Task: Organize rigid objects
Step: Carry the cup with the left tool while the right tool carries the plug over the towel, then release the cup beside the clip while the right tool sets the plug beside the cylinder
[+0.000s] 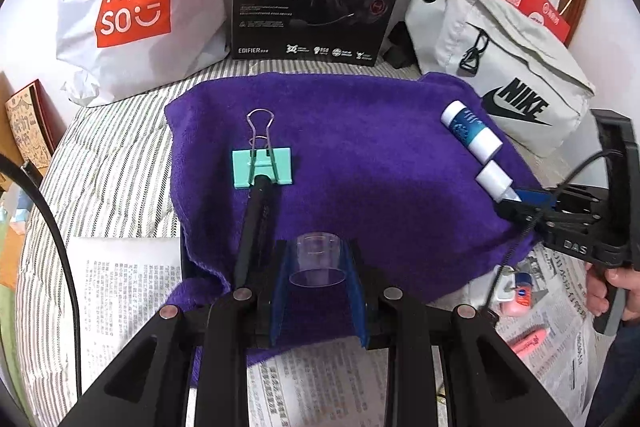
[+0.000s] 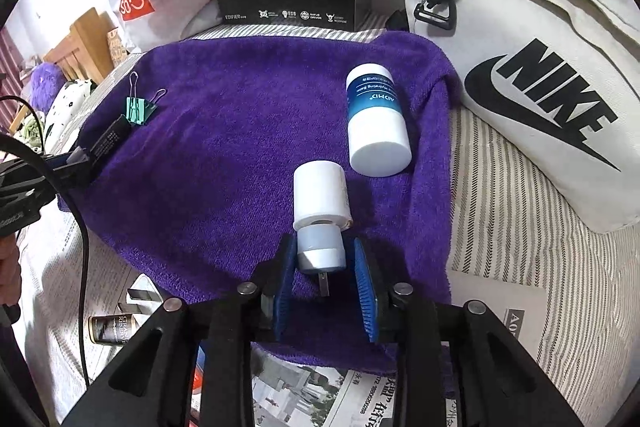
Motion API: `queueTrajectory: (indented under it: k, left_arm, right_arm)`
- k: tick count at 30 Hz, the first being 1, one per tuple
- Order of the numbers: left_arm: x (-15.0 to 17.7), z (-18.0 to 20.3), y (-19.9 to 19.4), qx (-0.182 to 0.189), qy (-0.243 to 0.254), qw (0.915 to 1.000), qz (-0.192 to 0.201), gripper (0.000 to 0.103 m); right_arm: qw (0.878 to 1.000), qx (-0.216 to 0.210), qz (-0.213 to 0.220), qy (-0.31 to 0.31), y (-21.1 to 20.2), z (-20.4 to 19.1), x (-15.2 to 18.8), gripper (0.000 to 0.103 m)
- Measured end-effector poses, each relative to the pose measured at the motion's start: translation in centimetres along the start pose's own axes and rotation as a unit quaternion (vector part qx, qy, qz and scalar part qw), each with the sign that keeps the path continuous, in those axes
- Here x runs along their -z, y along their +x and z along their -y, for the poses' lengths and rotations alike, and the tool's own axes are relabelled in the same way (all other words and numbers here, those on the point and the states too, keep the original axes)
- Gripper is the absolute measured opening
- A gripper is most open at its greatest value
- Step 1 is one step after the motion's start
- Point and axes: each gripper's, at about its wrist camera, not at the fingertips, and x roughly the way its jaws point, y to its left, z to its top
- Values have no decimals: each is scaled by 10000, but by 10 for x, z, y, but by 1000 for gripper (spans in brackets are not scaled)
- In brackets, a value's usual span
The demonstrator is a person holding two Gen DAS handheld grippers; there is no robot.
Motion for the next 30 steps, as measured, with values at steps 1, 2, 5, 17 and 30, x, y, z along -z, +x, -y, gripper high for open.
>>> queueTrajectory:
  k: [1,2,5,17,30]
  left_arm:
    - [-2,-1,2,1,-9,10000,-14,26]
    - [-4,-2,5,7,-27,10000,-28,26]
    - [-8,-4,12,-46,-84,9999,-49,26]
    - [-27,1,39,-244,93,9996,-128,26]
    - [-27,9,41,-516,534,9970,-234,30]
  right_arm:
    - [10000,-19,10,-10,-1,0,0,41]
    - [10000,-42,28,-38,-4,-2,1,44]
    - [9998,82,78,-132,-9,-4,3,50]
    - [9992,51,377,99,-31,3,18,50]
    - [9979,62,601,230,-52,-4,34,50]
